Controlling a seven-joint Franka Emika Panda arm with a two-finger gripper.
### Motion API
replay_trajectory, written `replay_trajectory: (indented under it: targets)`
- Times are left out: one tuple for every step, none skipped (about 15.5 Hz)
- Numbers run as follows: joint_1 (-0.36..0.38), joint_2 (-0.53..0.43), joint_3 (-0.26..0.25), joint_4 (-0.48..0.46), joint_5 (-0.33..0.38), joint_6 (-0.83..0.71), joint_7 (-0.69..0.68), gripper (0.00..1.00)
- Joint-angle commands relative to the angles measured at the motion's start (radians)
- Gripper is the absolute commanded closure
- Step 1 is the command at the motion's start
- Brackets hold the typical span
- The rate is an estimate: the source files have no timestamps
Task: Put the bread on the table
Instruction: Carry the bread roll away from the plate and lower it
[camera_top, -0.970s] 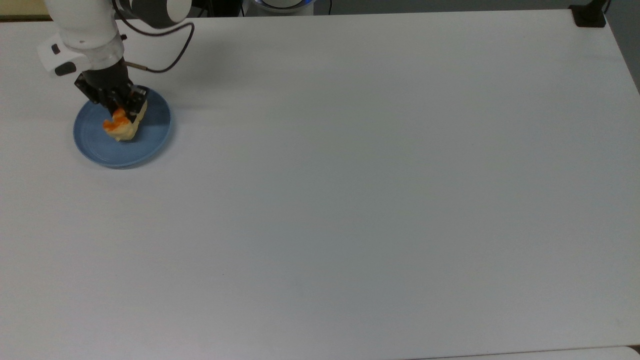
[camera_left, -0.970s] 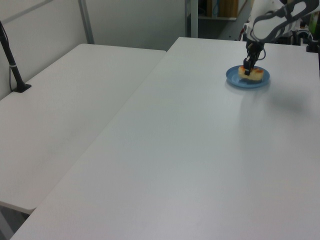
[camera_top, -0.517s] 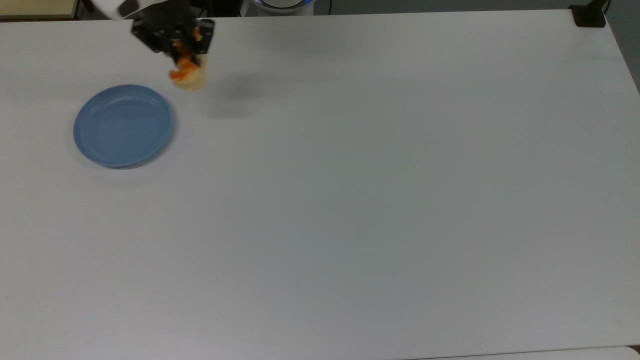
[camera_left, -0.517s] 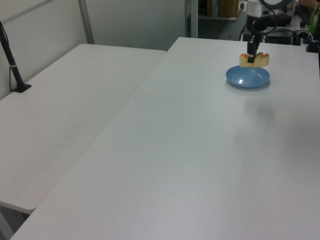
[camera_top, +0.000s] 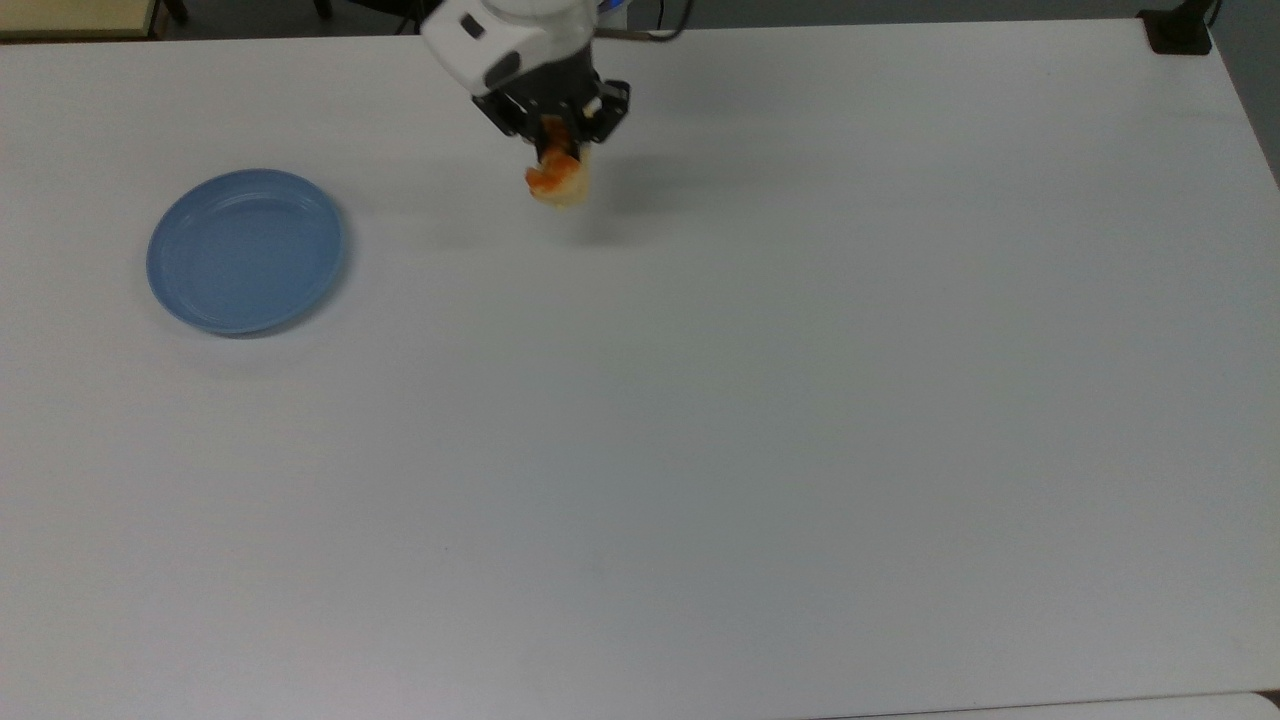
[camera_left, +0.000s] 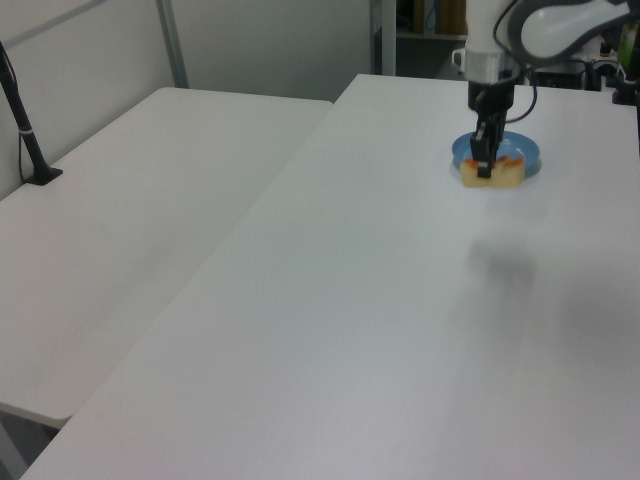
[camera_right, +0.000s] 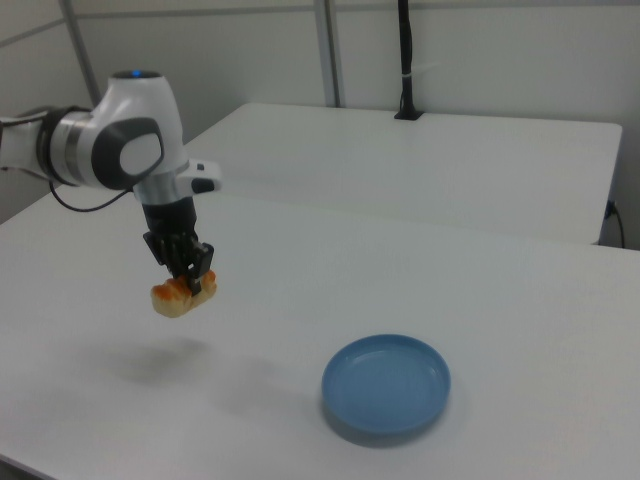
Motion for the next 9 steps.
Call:
replay_trajectory:
  targets:
    - [0.053,0.119,0.014,-0.016,-0.009,0.153,0.137,0.70]
    - [0.068,0.155,0.015,-0.015,-0.043,0.202,0.192,0.69]
    - [0.084,0.187,0.015,-0.015,-0.086,0.244,0.247,0.68]
    - [0.096,0.215,0.014,-0.013,-0.124,0.276,0.293,0.68]
    - [0.098,0.236,0.015,-0.010,-0.149,0.301,0.318,0.68]
    - [0.099,0.251,0.014,-0.009,-0.164,0.318,0.322,0.68]
    - [0.099,0.262,0.015,-0.004,-0.181,0.323,0.322,0.68]
    - [0.098,0.264,0.015,-0.004,-0.197,0.321,0.306,0.68]
    - [0.096,0.264,0.015,-0.004,-0.201,0.320,0.282,0.60]
